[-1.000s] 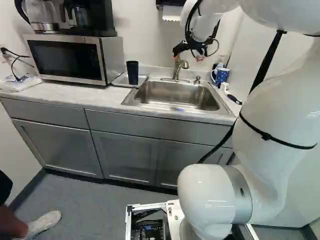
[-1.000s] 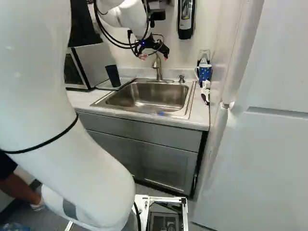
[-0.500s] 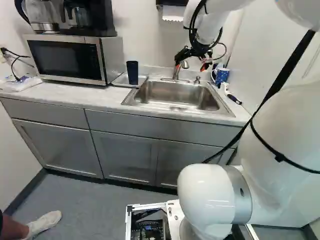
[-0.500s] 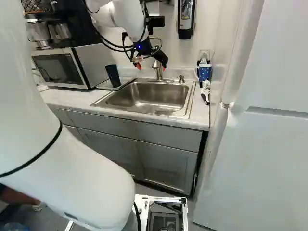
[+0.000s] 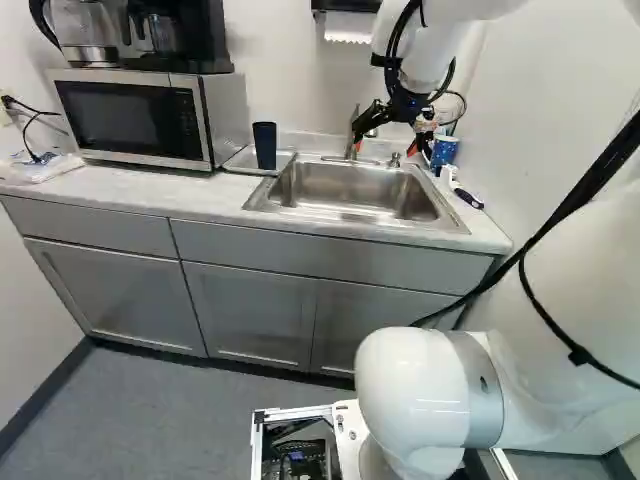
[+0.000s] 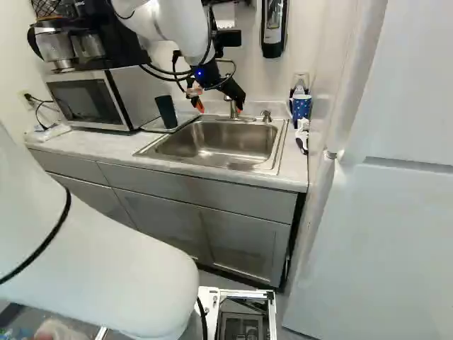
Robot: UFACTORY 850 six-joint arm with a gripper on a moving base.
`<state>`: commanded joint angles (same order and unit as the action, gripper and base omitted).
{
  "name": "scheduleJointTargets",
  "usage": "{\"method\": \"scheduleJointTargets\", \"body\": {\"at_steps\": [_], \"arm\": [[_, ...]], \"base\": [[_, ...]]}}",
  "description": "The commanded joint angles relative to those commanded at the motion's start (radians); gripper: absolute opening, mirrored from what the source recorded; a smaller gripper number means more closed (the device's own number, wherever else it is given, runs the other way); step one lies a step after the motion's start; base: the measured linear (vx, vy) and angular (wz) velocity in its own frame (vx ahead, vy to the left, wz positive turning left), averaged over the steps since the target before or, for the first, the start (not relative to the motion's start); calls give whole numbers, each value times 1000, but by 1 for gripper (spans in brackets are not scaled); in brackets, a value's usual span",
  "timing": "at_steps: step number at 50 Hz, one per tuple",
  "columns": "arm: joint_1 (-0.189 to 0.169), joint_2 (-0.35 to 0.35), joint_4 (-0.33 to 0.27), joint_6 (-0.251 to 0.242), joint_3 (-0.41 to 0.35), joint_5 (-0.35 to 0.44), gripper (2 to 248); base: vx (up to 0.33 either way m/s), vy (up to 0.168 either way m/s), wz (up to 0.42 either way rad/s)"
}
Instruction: Rinse the cup and place it in the tray
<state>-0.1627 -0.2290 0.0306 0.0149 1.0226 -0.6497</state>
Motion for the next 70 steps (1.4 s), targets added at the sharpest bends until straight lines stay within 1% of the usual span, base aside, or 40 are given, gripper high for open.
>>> {"method": "scheduleJointTargets", "body": {"at_steps": [70], "arm": [[0, 0, 0, 0, 0, 0, 247]], "base": [[0, 0, 0]]}}
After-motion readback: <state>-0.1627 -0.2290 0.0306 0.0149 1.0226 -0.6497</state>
